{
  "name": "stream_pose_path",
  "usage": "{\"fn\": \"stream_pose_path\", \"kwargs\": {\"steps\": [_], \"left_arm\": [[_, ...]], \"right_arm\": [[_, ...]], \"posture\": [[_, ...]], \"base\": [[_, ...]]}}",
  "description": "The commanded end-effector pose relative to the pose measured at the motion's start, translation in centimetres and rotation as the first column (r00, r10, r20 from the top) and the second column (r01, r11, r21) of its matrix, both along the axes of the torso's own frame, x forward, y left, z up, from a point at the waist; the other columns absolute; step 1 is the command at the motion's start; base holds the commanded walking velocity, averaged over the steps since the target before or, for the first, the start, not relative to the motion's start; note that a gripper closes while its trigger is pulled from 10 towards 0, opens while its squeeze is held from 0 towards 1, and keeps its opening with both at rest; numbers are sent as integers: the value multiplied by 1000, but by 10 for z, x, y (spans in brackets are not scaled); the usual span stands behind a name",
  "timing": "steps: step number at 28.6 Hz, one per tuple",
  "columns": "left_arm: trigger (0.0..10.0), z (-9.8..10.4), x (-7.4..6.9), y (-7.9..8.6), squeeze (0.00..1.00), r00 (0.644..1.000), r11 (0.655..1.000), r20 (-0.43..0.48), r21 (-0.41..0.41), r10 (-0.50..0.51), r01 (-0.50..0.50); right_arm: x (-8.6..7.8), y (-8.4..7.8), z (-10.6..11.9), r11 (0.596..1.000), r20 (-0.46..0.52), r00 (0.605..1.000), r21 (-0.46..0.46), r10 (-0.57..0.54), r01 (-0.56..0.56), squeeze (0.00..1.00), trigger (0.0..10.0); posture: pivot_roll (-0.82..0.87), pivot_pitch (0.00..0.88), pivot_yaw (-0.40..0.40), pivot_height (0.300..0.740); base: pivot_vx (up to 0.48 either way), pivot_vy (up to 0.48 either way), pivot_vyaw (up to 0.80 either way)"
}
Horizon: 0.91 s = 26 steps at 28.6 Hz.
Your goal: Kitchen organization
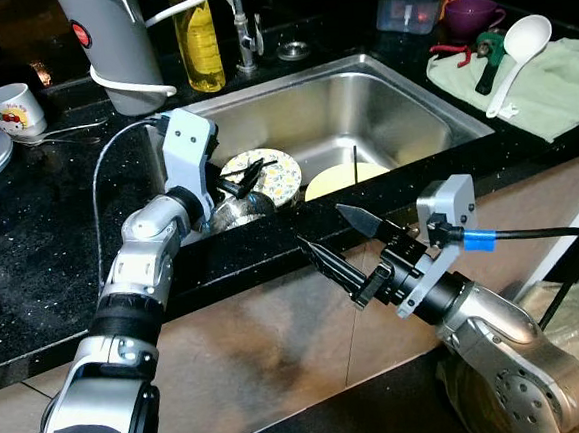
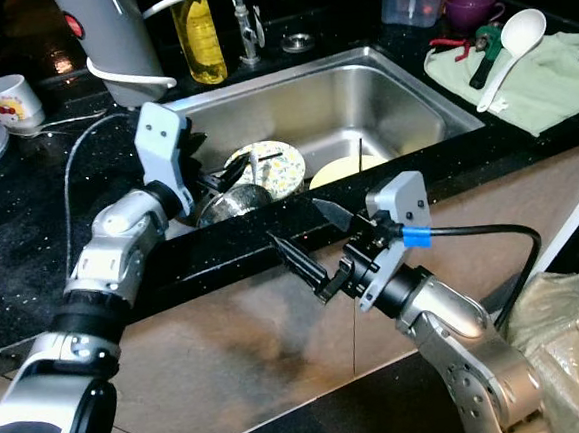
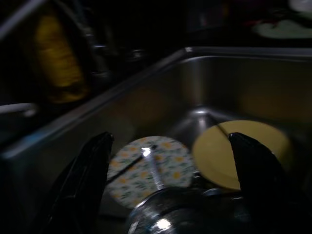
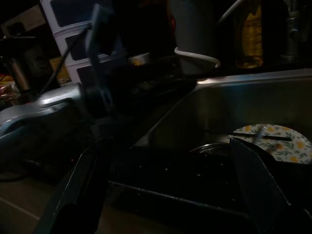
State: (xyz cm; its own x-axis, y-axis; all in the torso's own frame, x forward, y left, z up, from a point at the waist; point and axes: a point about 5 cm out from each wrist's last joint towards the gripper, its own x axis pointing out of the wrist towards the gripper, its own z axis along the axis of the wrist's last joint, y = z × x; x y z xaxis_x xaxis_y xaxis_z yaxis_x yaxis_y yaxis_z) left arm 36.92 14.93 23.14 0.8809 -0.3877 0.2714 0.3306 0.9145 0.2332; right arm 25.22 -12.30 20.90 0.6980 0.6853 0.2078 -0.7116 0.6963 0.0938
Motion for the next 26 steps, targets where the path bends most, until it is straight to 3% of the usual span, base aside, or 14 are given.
{"fn": "stream_pose_path", "kwargs": {"steps": [1,5,8,10,13,15,19,26], "left_arm": [[10000,2,-7,12,0,997,997,30,22,71,-72],[10000,3,-16,13,0,993,994,55,-2,105,-105],[10000,5,-36,7,0,973,979,107,-24,206,-204],[10000,5,-38,6,0,970,976,108,-36,218,-215],[10000,-1,-46,1,0,962,967,98,-51,255,-251],[10000,-14,-53,-1,0,957,960,74,-38,280,-278],[10000,-19,-58,-1,0,953,956,69,-7,294,-294],[10000,-40,-70,7,0,935,935,6,-3,354,-354]], "right_arm": [[4,4,-2,1000,5,1000,0,2,-2,0,10000],[12,6,-4,1000,4,1000,7,0,0,0,10000],[23,8,-8,1000,5,1000,22,-8,8,0,10000],[24,9,-8,1000,6,1000,25,-8,8,0,10000],[30,10,-10,999,5,1000,31,-15,15,0,10000],[33,10,-16,999,-5,999,27,-32,32,0,10000],[37,8,-21,998,-13,999,26,-48,49,0,10000],[43,-2,-32,994,-52,995,74,-83,87,0,10000]], "posture": [[-28,16,33,740],[-5,0,18,740],[38,0,-5,740],[38,0,-5,740],[54,0,-12,740],[58,0,-17,740],[64,0,-24,740],[76,0,-40,740]], "base": [[0,0,0],[0,0,0],[0,0,0],[0,0,0],[0,0,0],[0,0,0],[0,0,0],[0,0,0]]}}
